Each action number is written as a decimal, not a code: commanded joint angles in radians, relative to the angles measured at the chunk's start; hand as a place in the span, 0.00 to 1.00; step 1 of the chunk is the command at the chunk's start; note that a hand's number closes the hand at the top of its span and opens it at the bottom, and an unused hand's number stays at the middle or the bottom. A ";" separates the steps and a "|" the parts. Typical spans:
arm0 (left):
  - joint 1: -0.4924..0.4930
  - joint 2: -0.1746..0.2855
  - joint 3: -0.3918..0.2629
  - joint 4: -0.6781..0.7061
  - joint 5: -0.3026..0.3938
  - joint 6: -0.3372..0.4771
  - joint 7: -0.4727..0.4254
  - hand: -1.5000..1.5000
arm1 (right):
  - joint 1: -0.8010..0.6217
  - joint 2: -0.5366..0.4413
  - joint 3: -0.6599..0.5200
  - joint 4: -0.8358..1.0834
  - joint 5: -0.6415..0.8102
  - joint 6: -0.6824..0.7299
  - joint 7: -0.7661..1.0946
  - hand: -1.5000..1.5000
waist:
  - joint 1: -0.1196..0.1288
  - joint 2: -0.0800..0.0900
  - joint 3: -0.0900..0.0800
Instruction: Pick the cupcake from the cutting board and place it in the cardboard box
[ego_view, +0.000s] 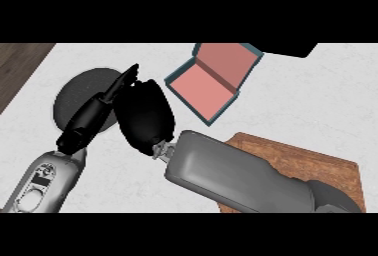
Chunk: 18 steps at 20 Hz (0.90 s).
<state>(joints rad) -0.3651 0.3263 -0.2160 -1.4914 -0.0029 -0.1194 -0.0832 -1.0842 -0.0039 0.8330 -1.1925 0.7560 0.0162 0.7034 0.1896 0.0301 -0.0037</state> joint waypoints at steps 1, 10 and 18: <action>0.004 -0.011 -0.016 0.029 -0.015 0.000 0.004 0.50 | -0.160 0.004 -0.042 0.038 -0.047 -0.101 0.077 1.00 | -0.022 -0.009 -0.001; 0.015 0.000 0.023 0.032 -0.012 0.013 0.002 0.50 | -0.326 0.004 -0.149 0.256 -0.078 -0.346 0.310 1.00 | -0.063 -0.010 -0.001; 0.059 0.000 0.029 0.035 -0.026 0.017 -0.024 0.50 | -0.417 0.004 -0.170 0.519 -0.132 -0.451 0.269 1.00 | -0.087 -0.008 -0.001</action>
<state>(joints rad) -0.3347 0.3314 -0.1816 -1.4603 -0.0163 -0.1072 -0.0871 -1.4504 -0.0023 0.6644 -0.7916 0.6506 -0.3814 0.9588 0.1093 0.0213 -0.0040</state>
